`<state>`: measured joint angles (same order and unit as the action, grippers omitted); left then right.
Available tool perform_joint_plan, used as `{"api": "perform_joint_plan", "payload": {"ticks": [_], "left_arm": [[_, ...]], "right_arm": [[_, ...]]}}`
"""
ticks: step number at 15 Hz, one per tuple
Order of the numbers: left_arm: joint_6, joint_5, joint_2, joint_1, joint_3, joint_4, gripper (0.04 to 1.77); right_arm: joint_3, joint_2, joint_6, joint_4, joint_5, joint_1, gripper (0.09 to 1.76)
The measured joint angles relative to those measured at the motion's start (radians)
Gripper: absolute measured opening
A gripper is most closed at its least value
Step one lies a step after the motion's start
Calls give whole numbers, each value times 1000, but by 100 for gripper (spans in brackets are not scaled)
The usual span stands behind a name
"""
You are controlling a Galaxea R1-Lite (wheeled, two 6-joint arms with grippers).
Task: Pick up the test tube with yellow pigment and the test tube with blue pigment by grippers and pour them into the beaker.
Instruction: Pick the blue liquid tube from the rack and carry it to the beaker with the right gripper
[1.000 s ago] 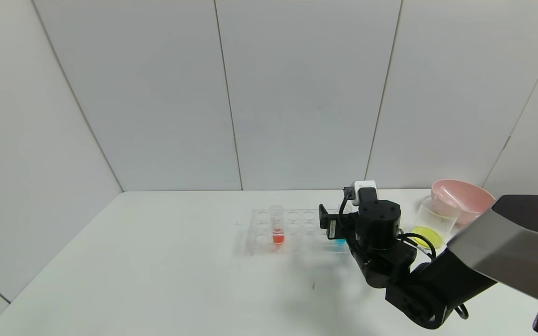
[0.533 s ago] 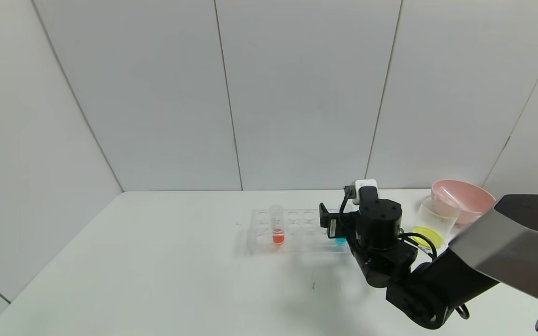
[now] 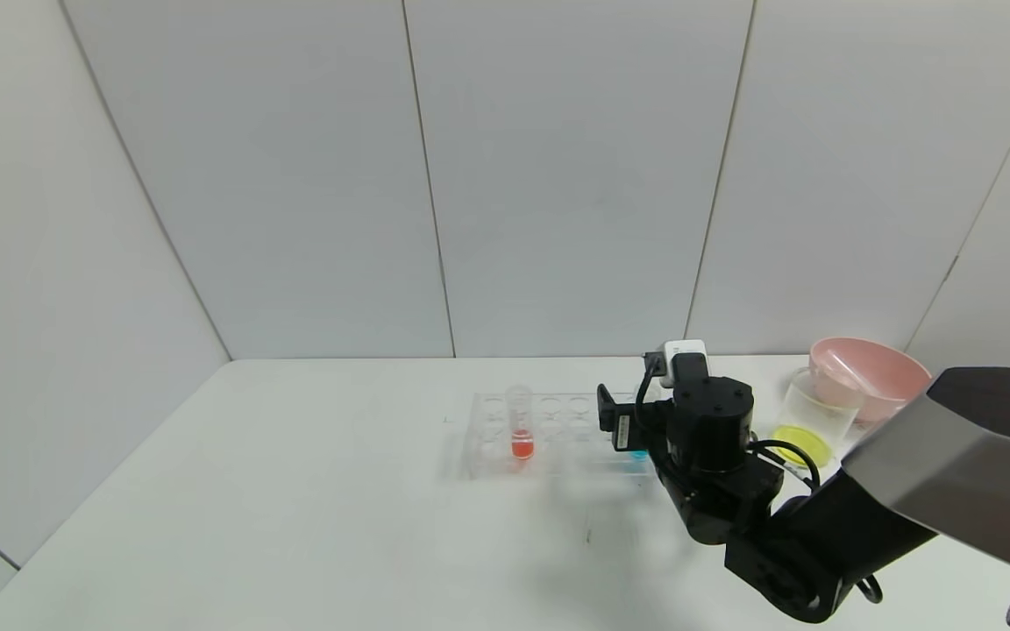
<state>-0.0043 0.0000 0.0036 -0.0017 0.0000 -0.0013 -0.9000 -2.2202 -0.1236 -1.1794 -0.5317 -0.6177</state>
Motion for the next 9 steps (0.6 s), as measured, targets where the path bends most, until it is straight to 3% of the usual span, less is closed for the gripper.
{"api": "perform_joint_plan", "payload": {"ticks": [4,7,8,9], "left_arm": [[0,0,0,0,0,0,176],[0,0,0,0,0,0,176],[0,0,0,0,0,0,176],[0,0,0,0,0,0,176]], "right_arm": [[-1,5,0,-1,-9,-7,108],[0,9,0,-1,-9,-9,77],[1,9,0,-1,-9,-9,53],[2,10,0,-1,-10,-9,54]]}}
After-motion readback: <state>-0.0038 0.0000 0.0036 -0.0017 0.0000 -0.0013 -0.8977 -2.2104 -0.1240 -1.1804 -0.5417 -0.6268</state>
